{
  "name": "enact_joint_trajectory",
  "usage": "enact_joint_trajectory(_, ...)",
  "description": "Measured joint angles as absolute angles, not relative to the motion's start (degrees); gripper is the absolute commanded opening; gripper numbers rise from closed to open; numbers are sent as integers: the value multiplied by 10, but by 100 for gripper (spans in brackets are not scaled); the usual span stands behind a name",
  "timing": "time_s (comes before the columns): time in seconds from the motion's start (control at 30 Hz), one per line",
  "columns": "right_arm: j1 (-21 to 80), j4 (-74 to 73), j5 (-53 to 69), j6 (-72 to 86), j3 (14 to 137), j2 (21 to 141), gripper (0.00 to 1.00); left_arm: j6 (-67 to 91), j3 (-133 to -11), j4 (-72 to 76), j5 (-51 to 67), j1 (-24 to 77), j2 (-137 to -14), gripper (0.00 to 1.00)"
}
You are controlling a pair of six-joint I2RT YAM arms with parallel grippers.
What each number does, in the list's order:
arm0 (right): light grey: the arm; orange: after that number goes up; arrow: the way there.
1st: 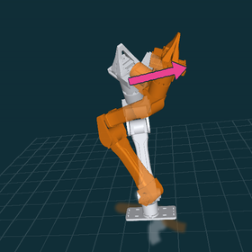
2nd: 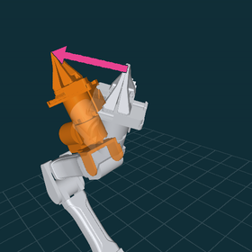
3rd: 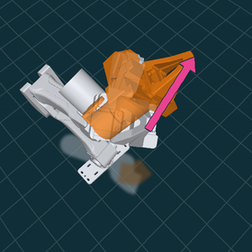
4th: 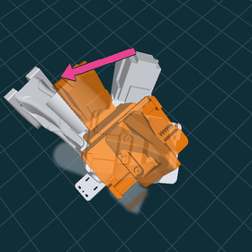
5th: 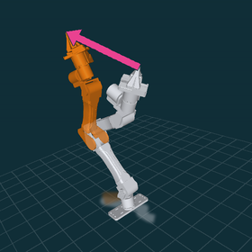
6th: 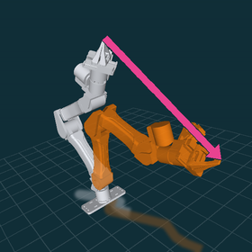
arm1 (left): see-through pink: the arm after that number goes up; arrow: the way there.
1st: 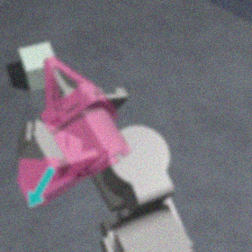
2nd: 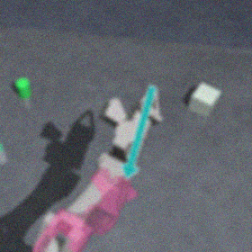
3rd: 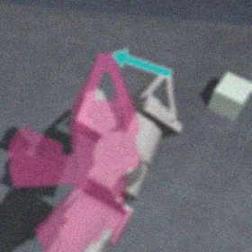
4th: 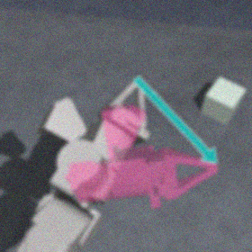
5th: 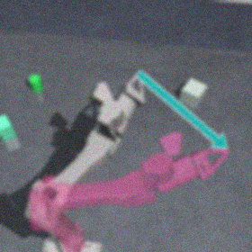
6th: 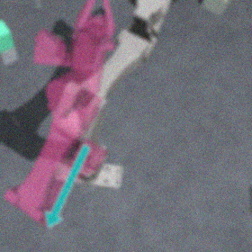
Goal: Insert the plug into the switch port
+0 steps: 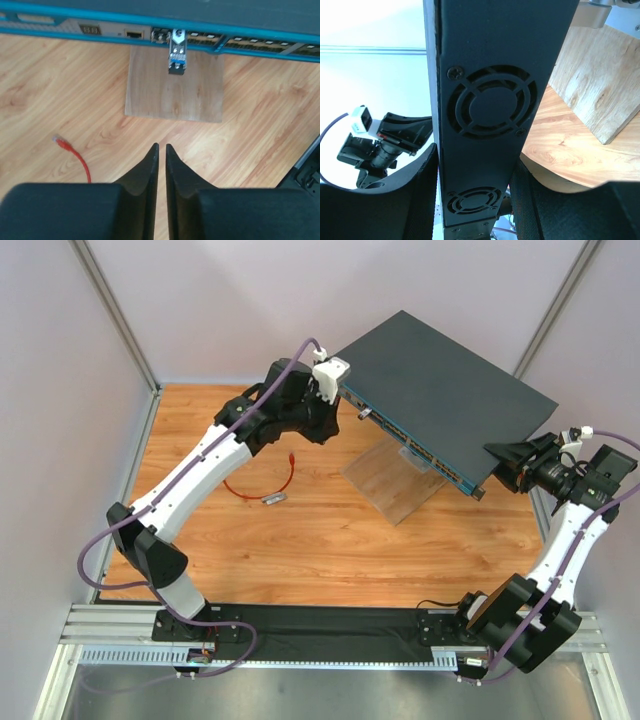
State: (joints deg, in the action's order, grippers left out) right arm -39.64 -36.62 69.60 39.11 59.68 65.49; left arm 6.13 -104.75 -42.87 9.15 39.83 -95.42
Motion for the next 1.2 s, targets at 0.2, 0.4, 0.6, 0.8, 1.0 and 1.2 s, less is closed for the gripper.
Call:
enact_joint_trajectory(0.2,-396,-376,696,384,603,658,0,66,-1084,-411,114,398,-980,2)
enact_joint_trajectory(0.4,-396,-390,696,374,610,662,0,71,-1104,-400,122,398,-1022,0)
enact_joint_trajectory(0.6,-396,-398,697,366,613,665,0,77,-1119,-398,130,398,-1036,0)
enact_joint_trajectory(0.8,-396,-403,697,363,616,667,0,88,-1136,-388,140,398,-1039,0)
enact_joint_trajectory(1.0,-396,-405,697,361,616,667,0,93,-1140,-383,143,398,-1050,0)
enact_joint_trajectory(1.2,-396,-405,697,360,616,667,0,100,-1143,-383,145,398,-1065,0)
